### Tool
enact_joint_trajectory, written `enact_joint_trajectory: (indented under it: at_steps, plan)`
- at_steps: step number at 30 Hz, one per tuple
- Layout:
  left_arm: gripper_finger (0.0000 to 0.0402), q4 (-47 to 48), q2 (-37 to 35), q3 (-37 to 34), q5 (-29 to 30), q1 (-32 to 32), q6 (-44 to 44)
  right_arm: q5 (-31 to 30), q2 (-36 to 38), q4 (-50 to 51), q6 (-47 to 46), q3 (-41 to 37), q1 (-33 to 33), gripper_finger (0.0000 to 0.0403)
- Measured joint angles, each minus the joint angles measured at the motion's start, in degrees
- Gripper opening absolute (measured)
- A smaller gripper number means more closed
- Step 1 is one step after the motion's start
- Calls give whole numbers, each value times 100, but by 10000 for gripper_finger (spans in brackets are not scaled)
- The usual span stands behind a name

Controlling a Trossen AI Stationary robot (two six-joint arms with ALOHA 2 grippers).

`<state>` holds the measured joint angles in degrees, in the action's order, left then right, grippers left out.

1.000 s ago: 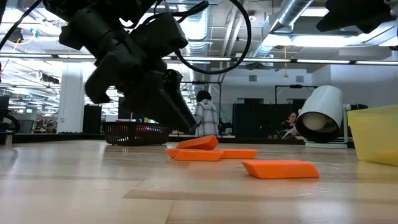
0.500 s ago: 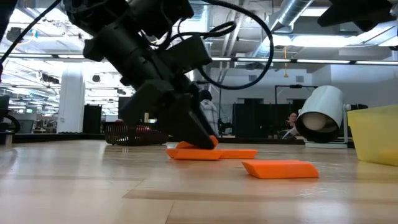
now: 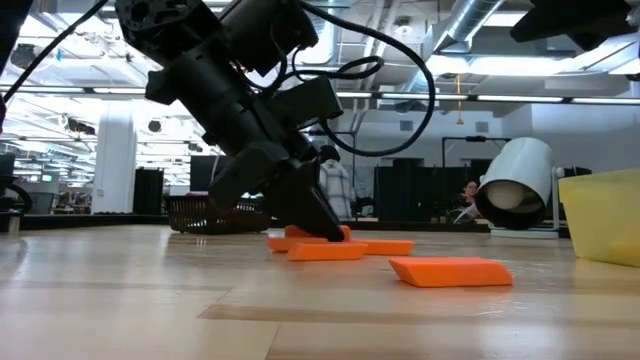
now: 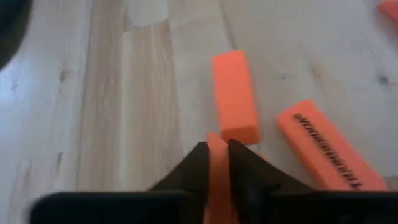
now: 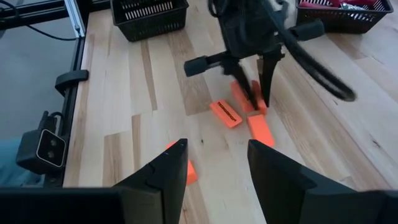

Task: Pick & Place School Supplies
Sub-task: Put the orange eraser into the bottom black basket

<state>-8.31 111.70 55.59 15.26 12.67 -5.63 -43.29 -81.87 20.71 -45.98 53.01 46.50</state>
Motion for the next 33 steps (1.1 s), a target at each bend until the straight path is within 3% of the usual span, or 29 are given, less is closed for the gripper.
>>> enact_joint_trajectory:
  at_steps: [2, 11, 22, 27, 33]
  plan:
    - [22, 10, 0, 0, 29, 1, -14, 0, 0, -1, -1, 0, -1, 159]
    - [23, 85, -92, -4, 207, 8, -167, 1, 0, -3, -4, 0, -2, 159]
    - [23, 269, -1149, 33, 644, 51, -464, 10, 0, -10, 6, 0, 4, 159]
    - [23, 924, -1797, 37, 729, 274, -240, 11, 0, -19, 135, 0, 35, 159]
    - [23, 2632, -2405, 31, 949, 806, 818, 2, 0, -41, 305, 0, 35, 159]
